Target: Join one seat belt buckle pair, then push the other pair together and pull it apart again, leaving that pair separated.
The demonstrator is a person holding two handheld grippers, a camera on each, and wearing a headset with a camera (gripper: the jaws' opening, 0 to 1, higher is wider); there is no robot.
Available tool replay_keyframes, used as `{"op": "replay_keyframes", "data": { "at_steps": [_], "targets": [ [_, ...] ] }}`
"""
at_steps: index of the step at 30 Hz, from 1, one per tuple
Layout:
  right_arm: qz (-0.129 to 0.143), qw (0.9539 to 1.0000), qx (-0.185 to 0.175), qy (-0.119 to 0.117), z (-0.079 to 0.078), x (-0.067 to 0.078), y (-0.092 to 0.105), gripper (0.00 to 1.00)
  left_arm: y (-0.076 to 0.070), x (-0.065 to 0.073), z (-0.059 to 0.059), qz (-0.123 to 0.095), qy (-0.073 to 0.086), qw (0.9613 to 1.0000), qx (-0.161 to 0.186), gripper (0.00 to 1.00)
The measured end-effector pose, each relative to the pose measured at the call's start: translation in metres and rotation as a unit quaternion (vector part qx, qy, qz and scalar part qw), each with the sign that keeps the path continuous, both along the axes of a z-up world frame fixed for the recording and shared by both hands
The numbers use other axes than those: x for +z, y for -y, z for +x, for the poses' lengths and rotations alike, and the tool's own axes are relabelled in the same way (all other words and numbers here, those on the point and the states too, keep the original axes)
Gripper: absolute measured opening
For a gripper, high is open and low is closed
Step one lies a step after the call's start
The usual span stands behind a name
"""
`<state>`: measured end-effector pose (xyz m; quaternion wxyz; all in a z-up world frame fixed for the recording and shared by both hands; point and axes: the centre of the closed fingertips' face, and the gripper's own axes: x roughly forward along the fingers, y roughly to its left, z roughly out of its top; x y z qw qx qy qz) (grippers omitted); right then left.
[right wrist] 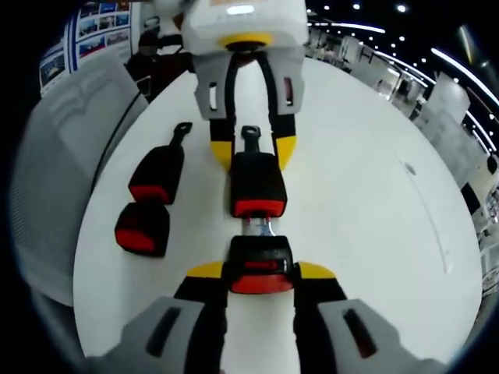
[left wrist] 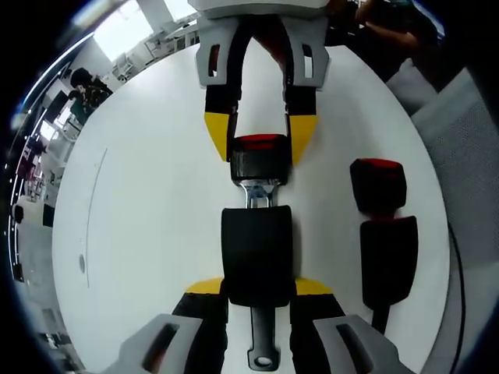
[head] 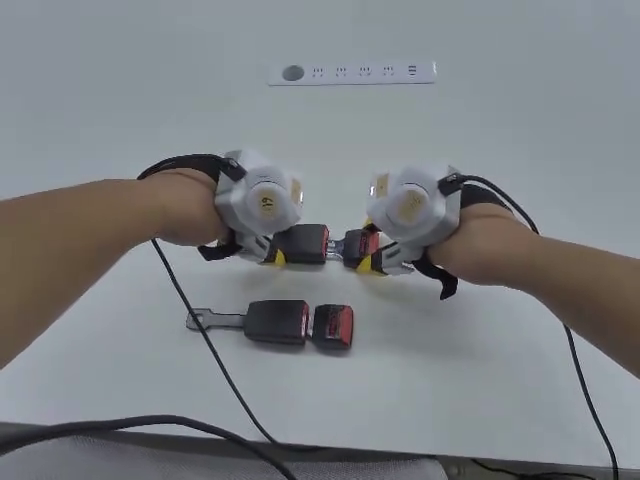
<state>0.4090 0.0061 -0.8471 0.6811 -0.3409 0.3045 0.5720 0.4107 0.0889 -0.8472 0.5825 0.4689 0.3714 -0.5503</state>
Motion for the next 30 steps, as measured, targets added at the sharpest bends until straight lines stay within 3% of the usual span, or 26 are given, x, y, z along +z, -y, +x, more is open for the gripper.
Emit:
{"op": "replay_keyframes", "data": {
  "at_steps": [12,15,30],
  "targets": [
    [0.013,0.9998,-0.002,-0.014,0.001,-0.002,-0.012,0.30,0.000,0.001,-0.001,-0.011,-0.004,0.9999,0.006,0.30],
    [0.017,0.9996,-0.009,-0.021,0.003,-0.002,-0.019,0.29,0.001,0.001,-0.001,-0.005,-0.004,1.0000,0.001,0.29],
    [0.019,0.9997,-0.005,-0.012,0.001,-0.002,-0.017,0.30,0.000,0.000,0.000,-0.008,-0.003,1.0000,0.004,0.30]
  ]
}}
